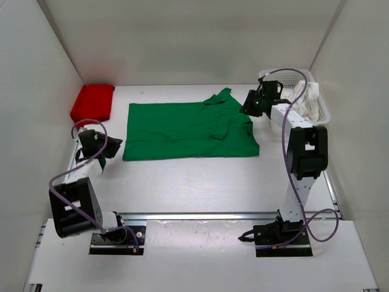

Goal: Fold and stack the t-shirts
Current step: Fold the flattened tshirt in 1/3 of the way

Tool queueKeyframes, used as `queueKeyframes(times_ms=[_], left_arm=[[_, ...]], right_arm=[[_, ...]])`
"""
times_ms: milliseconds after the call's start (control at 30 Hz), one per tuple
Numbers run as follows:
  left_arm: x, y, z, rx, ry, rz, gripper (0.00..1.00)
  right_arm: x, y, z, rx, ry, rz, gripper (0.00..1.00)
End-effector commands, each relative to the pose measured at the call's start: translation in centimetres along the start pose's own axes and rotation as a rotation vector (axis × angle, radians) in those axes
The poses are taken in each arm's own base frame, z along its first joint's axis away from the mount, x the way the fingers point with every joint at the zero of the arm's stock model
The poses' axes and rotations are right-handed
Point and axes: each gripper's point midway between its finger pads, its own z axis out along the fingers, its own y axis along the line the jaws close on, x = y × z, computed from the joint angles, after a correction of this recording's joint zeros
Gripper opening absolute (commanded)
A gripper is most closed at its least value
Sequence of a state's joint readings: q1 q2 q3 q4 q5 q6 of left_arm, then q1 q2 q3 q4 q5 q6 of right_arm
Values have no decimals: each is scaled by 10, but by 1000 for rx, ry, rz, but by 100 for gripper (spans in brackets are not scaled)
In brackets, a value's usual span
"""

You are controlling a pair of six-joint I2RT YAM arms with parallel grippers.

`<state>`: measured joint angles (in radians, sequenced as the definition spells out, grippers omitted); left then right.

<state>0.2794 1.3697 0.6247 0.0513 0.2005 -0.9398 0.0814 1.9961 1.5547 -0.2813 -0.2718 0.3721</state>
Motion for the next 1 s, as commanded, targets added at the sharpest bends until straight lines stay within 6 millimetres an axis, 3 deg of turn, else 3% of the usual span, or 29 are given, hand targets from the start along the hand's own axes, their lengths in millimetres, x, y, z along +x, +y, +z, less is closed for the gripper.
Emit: queueKeyframes(times_ms=[0, 33, 67, 100, 133, 167, 267, 300, 333, 433, 600, 700, 733, 800, 933, 967], left_arm=[[22, 26, -13, -41, 57, 17, 40], [29, 31, -13, -48, 74, 17, 42], [32, 31, -14, -47, 79, 20, 43], [33, 36, -14, -62, 74, 21, 44], [39, 41, -14, -85, 92, 18, 46], [41, 43, -15, -93, 95, 19, 46], [50, 45, -9, -111, 131, 35, 50], [57, 48, -7, -113, 159, 31, 51], [60, 54, -4, -123, 169, 8, 50], [60, 57, 1, -111, 166, -38, 47], [52, 47, 7, -76, 133, -47, 35], [53, 36, 12, -48, 139, -41, 16], [52, 34, 13, -46, 139, -43, 11], [52, 35, 16, -62, 135, -23, 0], [51, 32, 16, -58, 130, -6, 0], [49, 33, 15, -65, 125, -2, 0]], right_arm=[[-18, -1, -50, 3, -123, 23, 30], [-19, -1, -57, -10, -153, 49, 30], [-3, -7, -65, -11, -158, 65, 28], [22, -14, -73, -12, -141, 106, 13], [25, -17, -76, -14, -164, 132, 0], [50, -22, -83, -9, -143, 154, 0], [82, -38, -94, 33, -152, 178, 0], [96, -44, -96, 49, -135, 189, 3], [98, -47, -96, 59, -137, 189, 13], [122, -71, -99, 114, -101, 231, 30], [138, -83, -93, 173, -84, 230, 41], [139, -91, -85, 179, -82, 261, 41], [143, -93, -81, 178, -67, 264, 38], [142, -93, -76, 169, -69, 270, 24], [146, -93, -70, 176, -45, 275, 0], [145, -93, -72, 173, -47, 292, 0]])
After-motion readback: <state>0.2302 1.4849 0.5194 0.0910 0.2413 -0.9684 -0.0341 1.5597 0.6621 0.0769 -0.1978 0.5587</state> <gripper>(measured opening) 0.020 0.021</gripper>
